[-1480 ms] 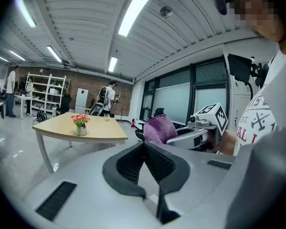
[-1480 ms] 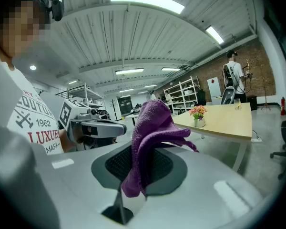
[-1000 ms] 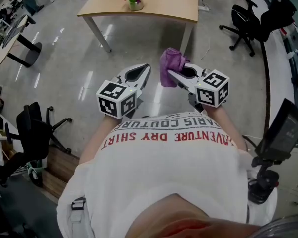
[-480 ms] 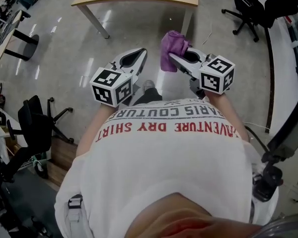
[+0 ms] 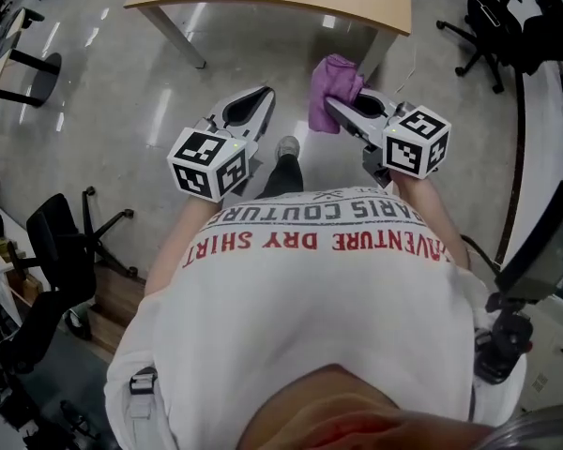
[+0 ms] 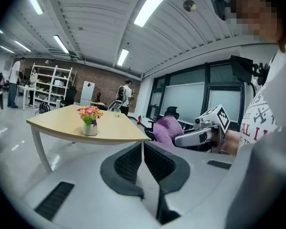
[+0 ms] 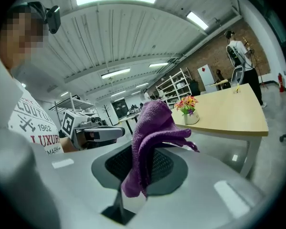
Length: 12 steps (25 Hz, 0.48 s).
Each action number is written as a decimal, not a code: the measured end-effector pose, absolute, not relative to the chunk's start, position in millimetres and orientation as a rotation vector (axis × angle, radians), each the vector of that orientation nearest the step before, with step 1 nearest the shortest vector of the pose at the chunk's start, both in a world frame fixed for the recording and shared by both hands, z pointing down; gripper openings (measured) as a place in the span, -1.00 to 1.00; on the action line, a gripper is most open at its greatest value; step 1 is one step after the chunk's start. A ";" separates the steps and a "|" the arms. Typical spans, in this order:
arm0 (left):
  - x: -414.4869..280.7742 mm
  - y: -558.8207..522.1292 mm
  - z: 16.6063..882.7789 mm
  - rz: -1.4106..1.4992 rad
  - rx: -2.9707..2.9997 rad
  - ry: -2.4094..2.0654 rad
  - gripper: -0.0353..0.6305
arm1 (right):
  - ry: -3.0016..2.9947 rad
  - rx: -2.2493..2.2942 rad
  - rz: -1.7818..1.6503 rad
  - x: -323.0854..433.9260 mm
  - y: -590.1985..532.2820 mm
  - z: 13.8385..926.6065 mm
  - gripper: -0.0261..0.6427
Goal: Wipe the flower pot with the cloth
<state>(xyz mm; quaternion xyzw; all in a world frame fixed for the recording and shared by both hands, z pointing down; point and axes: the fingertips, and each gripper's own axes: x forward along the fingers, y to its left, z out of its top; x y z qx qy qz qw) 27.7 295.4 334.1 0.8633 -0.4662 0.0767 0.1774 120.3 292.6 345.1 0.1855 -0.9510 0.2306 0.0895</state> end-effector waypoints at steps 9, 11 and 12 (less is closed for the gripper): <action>-82.8 81.4 367.7 0.332 2.433 -1.295 -0.88 | -2.757 0.602 0.739 26.4 81.5 371.6 -0.78; -96.7 43.1 367.1 0.333 2.453 -1.302 -0.88 | -2.761 0.627 0.740 18.9 44.8 370.1 -0.78; -101.3 27.3 367.3 0.334 2.461 -1.302 -0.88 | -2.762 0.637 0.739 16.8 30.3 369.2 -0.78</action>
